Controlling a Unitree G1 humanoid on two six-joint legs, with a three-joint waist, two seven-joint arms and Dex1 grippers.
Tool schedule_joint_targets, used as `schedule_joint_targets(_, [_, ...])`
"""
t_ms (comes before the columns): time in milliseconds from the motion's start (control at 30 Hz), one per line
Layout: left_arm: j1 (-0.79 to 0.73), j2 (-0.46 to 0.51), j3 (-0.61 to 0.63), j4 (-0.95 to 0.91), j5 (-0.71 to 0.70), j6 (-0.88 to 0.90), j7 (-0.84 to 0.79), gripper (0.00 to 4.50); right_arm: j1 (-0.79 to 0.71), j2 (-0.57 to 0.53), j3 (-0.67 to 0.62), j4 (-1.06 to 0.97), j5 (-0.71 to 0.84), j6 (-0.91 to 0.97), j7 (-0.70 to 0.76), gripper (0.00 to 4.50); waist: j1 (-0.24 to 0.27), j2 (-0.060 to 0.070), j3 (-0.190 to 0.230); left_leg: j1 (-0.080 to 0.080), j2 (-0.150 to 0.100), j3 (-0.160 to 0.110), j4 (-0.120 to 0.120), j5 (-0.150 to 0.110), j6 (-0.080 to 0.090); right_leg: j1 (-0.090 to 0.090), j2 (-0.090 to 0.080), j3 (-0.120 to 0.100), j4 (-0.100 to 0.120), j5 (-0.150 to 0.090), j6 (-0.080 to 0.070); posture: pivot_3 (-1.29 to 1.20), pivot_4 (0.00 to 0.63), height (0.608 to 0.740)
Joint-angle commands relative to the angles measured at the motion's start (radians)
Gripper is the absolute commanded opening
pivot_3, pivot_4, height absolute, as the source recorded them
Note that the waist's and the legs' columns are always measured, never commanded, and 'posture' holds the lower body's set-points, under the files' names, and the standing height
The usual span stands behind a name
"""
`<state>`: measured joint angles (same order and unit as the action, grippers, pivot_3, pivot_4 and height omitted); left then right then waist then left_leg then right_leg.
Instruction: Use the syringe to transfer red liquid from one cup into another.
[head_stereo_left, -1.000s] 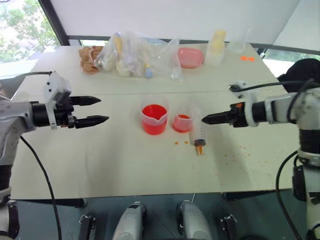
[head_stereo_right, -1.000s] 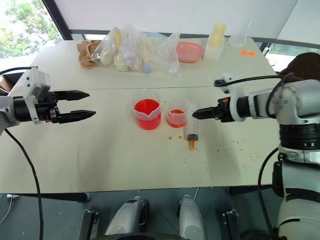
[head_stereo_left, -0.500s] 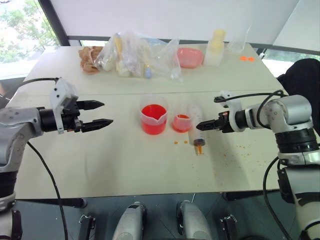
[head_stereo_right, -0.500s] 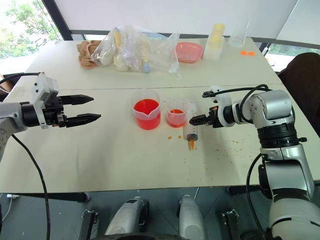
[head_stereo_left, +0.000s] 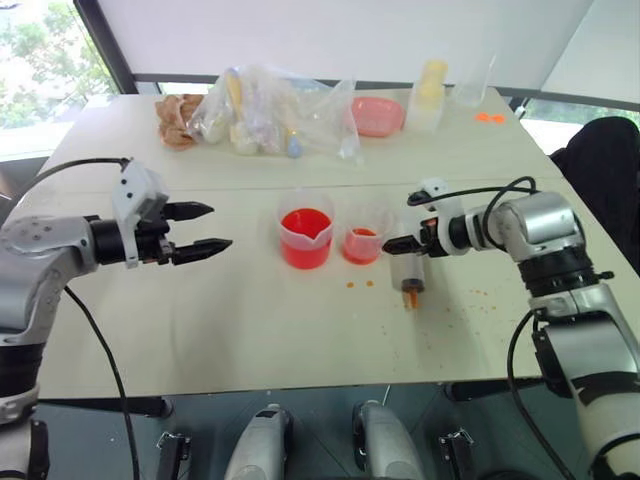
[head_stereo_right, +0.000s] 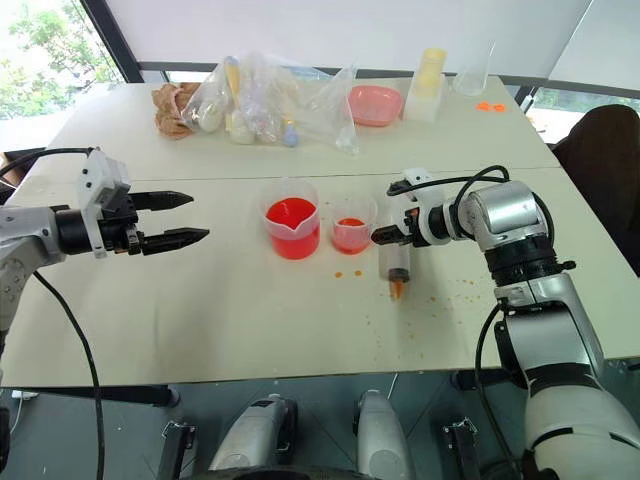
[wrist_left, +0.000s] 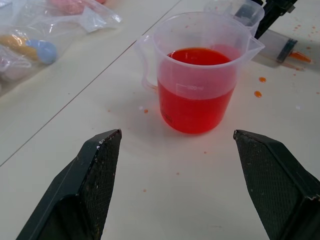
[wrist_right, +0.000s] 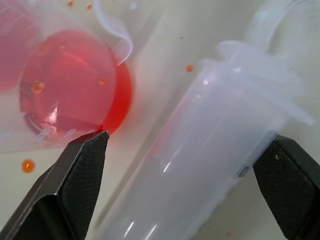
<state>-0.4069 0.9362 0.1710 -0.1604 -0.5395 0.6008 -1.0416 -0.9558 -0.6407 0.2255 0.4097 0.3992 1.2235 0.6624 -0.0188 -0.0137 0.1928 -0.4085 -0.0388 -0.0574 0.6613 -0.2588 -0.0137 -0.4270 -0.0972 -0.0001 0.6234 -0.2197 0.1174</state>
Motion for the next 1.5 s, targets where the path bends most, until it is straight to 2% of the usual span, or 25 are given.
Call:
schedule_joint_targets(33, [-0.021,0.0,0.003,-0.025,0.005,-0.015,0.005,3.76,-0.025,0.008,0.03,0.078,-0.063,-0.033,0.016,4.45,0.0,0.0,0.0,0.0,0.0,0.0,0.001,0.0,0.0,0.0,0.0,0.0,0.001,0.0,0.0,0.0,0.15,0.74])
schedule_joint_targets(100, [-0.02,0.0,0.004,-0.026,0.011,-0.018,0.007,3.76,-0.031,0.01,0.04,0.097,-0.08,-0.026,0.026,4.45,0.0,0.0,0.0,0.001,0.0,0.0,0.001,0.0,0.0,0.0,0.0,0.0,0.003,0.0,0.0,0.0,0.15,0.74])
schedule_joint_targets(200, [-0.019,0.0,0.007,-0.027,0.015,-0.019,0.011,3.76,-0.029,0.006,0.046,0.093,-0.095,-0.008,0.038,3.67,0.002,-0.001,0.0,0.001,0.0,0.0,0.002,0.0,-0.001,0.0,0.0,0.0,0.004,0.0,0.0,0.0,0.15,0.74])
schedule_joint_targets(300, [-0.013,-0.002,0.007,-0.023,0.024,-0.031,0.013,3.76,0.001,0.005,0.056,0.045,-0.098,0.03,0.052,2.12,0.002,-0.001,0.0,0.001,0.0,0.0,0.002,0.0,-0.001,0.0,0.0,0.0,0.005,0.0,0.0,0.0,0.15,0.74])
schedule_joint_targets(333, [-0.012,-0.004,0.005,-0.022,0.028,-0.034,0.014,3.76,0.011,0.008,0.054,0.035,-0.096,0.045,0.053,1.71,0.002,-0.001,0.0,0.001,0.0,-0.001,0.002,0.0,-0.001,0.0,0.0,0.0,0.005,0.0,0.0,0.0,0.15,0.74])
schedule_joint_targets(367, [-0.014,-0.007,0.002,-0.02,0.032,-0.038,0.015,3.76,0.018,0.012,0.05,0.031,-0.095,0.058,0.053,1.52,0.002,-0.001,0.0,0.001,0.0,-0.001,0.002,0.0,-0.001,0.0,0.0,0.0,0.005,0.0,0.0,0.0,0.15,0.74])
schedule_joint_targets(567, [-0.034,-0.011,0.002,0.003,0.044,-0.052,0.01,3.76,0.013,-0.003,-0.057,0.039,-0.087,0.136,0.02,1.52,0.006,-0.001,-0.001,0.001,0.0,-0.001,0.002,0.0,-0.001,0.0,0.0,0.0,0.005,0.0,0.0,0.0,0.15,0.74])
schedule_joint_targets(733, [-0.076,-0.013,0.019,0.047,0.02,-0.043,-0.008,3.76,-0.153,-0.074,-0.192,0.05,-0.064,0.157,0.021,1.52,0.006,0.003,0.002,0.0,-0.001,0.0,0.002,0.0,-0.001,-0.001,0.0,0.0,0.005,0.0,0.0,0.0,0.15,0.74])
schedule_joint_targets(867, [-0.142,-0.025,0.018,0.106,0.005,-0.041,-0.022,3.76,-0.292,-0.106,-0.251,0.005,-0.04,0.059,0.054,1.52,-0.003,0.004,0.003,-0.001,-0.001,0.0,0.001,0.0,-0.001,-0.004,0.0,0.001,0.006,0.0,0.0,0.0,0.15,0.74])
schedule_joint_targets(900, [-0.17,-0.036,0.019,0.135,0.001,-0.042,-0.021,3.76,-0.287,-0.091,-0.284,-0.06,-0.038,-0.064,0.051,1.52,-0.004,0.003,0.003,0.0,0.0,0.0,0.0,0.0,-0.001,-0.004,0.001,0.001,0.006,0.0,0.0,0.0,0.15,0.74])
schedule_joint_targets(967, [-0.243,-0.068,0.024,0.228,-0.006,-0.041,-0.02,3.76,-0.253,0.007,-0.359,-0.206,-0.051,-0.33,-0.038,1.52,-0.006,0.003,0.002,0.0,0.001,0.001,0.0,0.0,-0.001,-0.003,0.004,-0.001,0.005,-0.001,0.0,0.0,0.15,0.74])
schedule_joint_targets(1033, [-0.305,-0.092,0.016,0.312,0.0,-0.052,-0.027,3.76,-0.228,0.154,-0.416,-0.296,-0.013,-0.413,-0.123,1.52,-0.019,0.003,0.002,0.001,0.002,0.001,0.0,0.0,-0.001,-0.003,0.005,0.0,0.007,-0.001,0.0,0.0,0.15,0.74])
schedule_joint_targets(1100, [-0.339,-0.103,0.016,0.353,-0.003,-0.056,-0.044,3.76,-0.2,0.259,-0.442,-0.345,0.024,-0.498,-0.134,1.52,-0.027,0.003,0.002,0.001,0.002,0.0,0.0,0.001,-0.001,-0.003,0.005,0.0,0.009,0.0,-0.001,0.0,0.15,0.74])
schedule_joint_targets(1200, [-0.405,-0.112,0.021,0.393,-0.021,-0.037,-0.077,3.76,-0.134,0.411,-0.389,-0.418,0.063,-0.618,-0.114,1.52,-0.023,0.003,0.002,0.0,0.002,-0.001,0.0,0.002,-0.002,-0.004,0.004,0.0,0.009,0.0,-0.001,0.0,0.15,0.74])
schedule_joint_targets(1300, [-0.46,-0.098,0.019,0.426,-0.016,-0.037,-0.104,3.76,-0.089,0.531,-0.335,-0.428,0.036,-0.697,-0.176,1.52,-0.023,0.003,0.002,-0.001,0.001,-0.002,0.0,0.002,-0.003,-0.004,0.003,0.001,0.009,0.0,-0.001,0.0,0.15,0.74])
schedule_joint_targets(1500, [-0.543,-0.068,0.033,0.463,-0.03,-0.011,-0.149,3.76,0.02,0.657,-0.264,-0.398,0.02,-0.813,-0.199,1.52,-0.023,0.003,0.002,-0.001,0.0,-0.003,0.0,0.002,-0.004,-0.004,0.002,0.001,0.009,0.0,0.0,0.0,0.15,0.74])
